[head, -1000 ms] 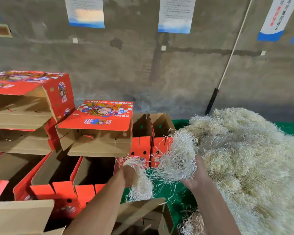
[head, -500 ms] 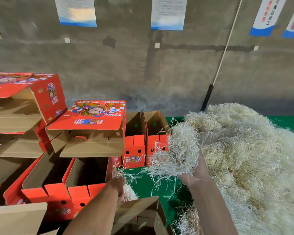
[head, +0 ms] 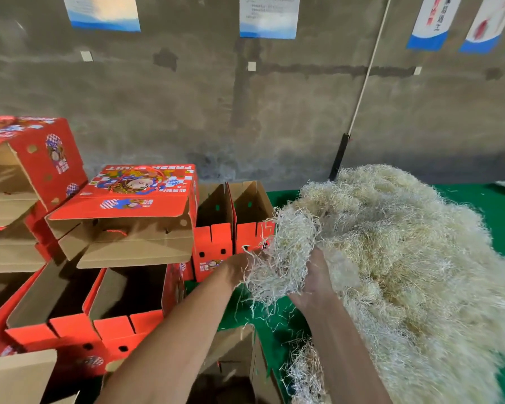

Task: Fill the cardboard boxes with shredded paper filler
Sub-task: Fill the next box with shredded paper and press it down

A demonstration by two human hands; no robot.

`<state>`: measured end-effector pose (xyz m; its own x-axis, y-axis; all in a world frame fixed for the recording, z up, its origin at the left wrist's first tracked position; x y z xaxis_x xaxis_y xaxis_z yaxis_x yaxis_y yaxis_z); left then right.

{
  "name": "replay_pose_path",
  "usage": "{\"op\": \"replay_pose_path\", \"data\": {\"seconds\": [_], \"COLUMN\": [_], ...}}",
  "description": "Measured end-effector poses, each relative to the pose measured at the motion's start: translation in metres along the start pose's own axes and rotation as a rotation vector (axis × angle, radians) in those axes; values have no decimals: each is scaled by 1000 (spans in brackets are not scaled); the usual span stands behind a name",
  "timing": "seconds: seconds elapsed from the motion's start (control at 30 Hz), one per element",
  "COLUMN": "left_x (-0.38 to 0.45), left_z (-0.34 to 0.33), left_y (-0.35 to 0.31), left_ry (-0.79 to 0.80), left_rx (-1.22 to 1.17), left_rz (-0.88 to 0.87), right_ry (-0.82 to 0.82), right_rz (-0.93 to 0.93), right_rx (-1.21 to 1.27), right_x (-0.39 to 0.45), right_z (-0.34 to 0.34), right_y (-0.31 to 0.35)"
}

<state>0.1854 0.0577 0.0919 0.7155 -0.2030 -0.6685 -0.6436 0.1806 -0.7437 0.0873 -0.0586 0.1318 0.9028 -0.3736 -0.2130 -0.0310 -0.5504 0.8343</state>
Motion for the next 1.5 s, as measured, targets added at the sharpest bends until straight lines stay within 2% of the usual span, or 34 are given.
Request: {"op": "replay_pose_path", "data": {"seconds": [0.1,0.17,0.2,0.33,0.4,0.47,0.57,0.67,0.8,0.93,1.1,1.17,1.27,1.37,1.5], "left_x": [-5,-8,-7,-24,-46,-65,-83,-91,-93,-93,-91,-90,-94,-99,-100], "left_z": [3,12,19,46,53,56,58,60,92,141,165,160,137,158,208], "left_y": [5,10,12,43,58,67,81,93,98,100,103,102,110,108,99], "left_ry": [86,47,16,134,35,-173,-371,-474,-556,-553,-577,-521,-297,-391,-501], "left_rx": [118,159,116,-302,-371,-374,-366,-374,-376,-235,-454,-557,-590,-502,-624], "left_rz": [-5,-14,-29,-12,-117,-267,-503,-555,-460,-555,-306,-245,-206,-176,-198], "right_ry": [3,-45,-37,91,138,117,125,151,247,283,201,172,208,182,120], "right_rz": [19,73,127,340,396,508,637,752,658,505,289,224,224,294,323], "right_rx": [-135,-294,-358,-484,-504,-533,-702,-821,-651,-611,-505,-473,-522,-550,-503], "right_x": [13,14,12,-6,-12,-18,-29,-41,-48,-42,-42,-44,-55,-53,-37], "right_z": [3,-1,-5,-27,-36,-45,-59,-71,-75,-69,-71,-74,-83,-75,-63], "right_y": [-14,-25,-31,-63,-81,-94,-108,-120,-118,-105,-108,-117,-129,-110,-84]}}
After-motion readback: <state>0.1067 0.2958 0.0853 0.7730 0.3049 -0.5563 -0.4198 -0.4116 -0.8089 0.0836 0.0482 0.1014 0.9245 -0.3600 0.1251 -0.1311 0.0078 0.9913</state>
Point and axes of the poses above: each hand's wrist, its own x-axis towards the middle knuckle, its own z-axis out of the back of the hand, y = z × x, the point moved 1 cm from there along x, towards the middle knuckle, and after that the axes turned 10 degrees about z, right-handed, at the moved point
